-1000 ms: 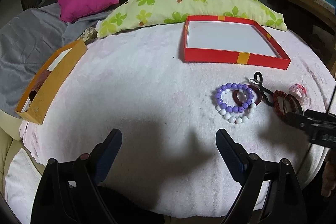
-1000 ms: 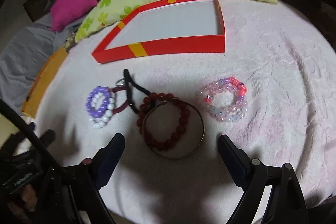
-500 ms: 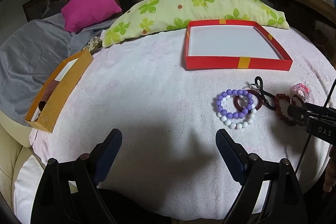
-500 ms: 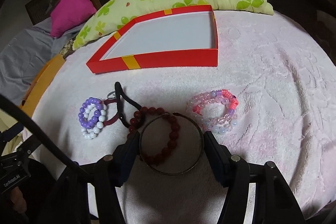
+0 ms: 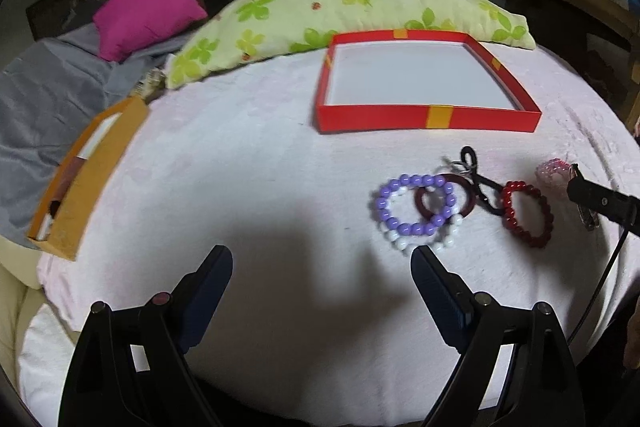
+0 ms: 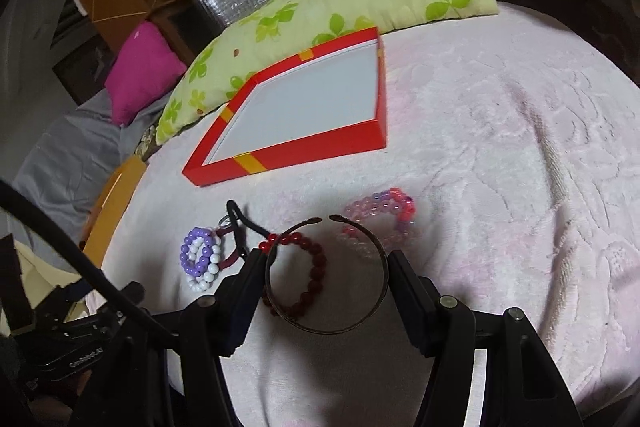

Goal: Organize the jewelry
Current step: 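Grasp the silver bangle with the right tool while the left grasps the purple bracelet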

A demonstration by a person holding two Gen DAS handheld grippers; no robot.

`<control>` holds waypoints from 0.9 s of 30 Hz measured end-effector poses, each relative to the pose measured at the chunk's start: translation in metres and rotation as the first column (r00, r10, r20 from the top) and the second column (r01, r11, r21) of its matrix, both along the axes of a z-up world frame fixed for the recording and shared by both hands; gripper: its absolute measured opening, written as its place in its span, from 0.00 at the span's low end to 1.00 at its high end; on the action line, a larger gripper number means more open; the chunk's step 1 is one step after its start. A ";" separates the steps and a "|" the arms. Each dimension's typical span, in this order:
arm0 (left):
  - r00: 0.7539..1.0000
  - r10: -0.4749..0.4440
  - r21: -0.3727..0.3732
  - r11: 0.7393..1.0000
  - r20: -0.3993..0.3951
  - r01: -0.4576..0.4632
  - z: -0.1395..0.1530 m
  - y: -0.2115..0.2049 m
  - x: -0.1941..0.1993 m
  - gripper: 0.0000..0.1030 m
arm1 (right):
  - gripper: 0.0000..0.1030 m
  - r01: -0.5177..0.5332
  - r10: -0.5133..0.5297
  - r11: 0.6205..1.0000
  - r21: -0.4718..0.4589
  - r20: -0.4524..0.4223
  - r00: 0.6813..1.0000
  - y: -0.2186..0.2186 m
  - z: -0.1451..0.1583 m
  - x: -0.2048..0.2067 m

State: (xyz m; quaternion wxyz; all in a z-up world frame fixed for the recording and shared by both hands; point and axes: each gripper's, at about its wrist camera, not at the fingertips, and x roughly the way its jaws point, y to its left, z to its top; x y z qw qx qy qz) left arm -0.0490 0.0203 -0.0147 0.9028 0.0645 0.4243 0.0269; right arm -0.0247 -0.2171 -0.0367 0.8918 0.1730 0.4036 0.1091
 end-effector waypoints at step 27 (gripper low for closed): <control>0.980 -0.154 -0.227 0.966 -0.127 0.122 -0.028 -0.029 0.070 0.60 | 0.63 0.026 -0.025 0.998 0.055 -0.023 0.999 -0.009 -0.003 0.002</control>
